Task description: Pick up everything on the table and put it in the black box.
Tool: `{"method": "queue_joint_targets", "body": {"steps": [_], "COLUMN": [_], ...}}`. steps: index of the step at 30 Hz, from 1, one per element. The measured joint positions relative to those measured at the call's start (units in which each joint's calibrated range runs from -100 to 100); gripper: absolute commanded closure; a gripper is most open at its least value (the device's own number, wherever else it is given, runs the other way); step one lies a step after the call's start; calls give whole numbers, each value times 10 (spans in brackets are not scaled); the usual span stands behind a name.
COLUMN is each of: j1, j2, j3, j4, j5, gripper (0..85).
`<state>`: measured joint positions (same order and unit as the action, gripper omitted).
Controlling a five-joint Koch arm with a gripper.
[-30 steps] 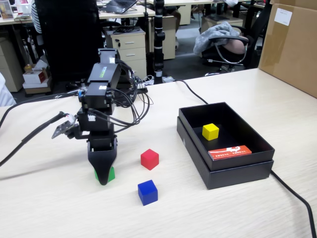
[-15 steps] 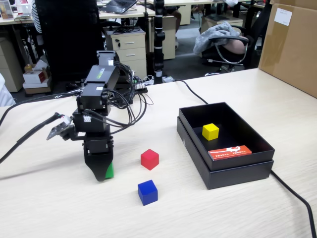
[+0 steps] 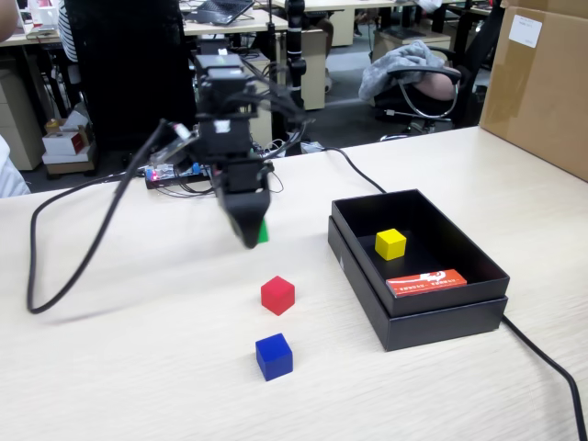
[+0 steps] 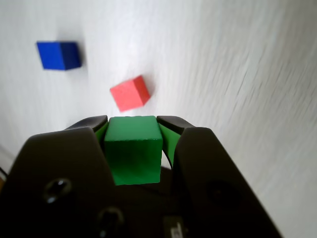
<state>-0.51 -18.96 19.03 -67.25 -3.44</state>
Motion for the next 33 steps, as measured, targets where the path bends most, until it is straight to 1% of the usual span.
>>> {"method": "queue_joint_targets", "body": {"steps": [1, 2, 3, 4, 5, 6, 8, 10, 12, 15, 16, 19, 20, 24, 28, 30, 32, 33], "j1": [15, 17, 30, 56, 70, 71, 92, 126, 129, 147, 147, 148, 148, 149, 149, 148, 147, 147], "j2": [-36, -40, -65, -98, -110, -111, -115, -110, -96, 34, 38, 272, 277, 422, 448, 461, 474, 480], "j3": [-16, -18, -25, -34, -37, -38, -39, -39, -36, 68, 73, 257, 260, 291, 294, 295, 294, 294], "j4": [-2, -2, -1, -1, -1, -1, -1, -1, -2, -2, -2, -10, -8, -15, -16, -17, -28, -32], "j5": [6, 7, 12, 24, 31, 31, 41, 58, 59, 72, 73, 78, 78, 84, 87, 90, 93, 94], "gripper": [847, 846, 846, 846, 846, 846, 846, 846, 846, 846, 846, 846, 846, 845, 839, 731, 694, 654]}}
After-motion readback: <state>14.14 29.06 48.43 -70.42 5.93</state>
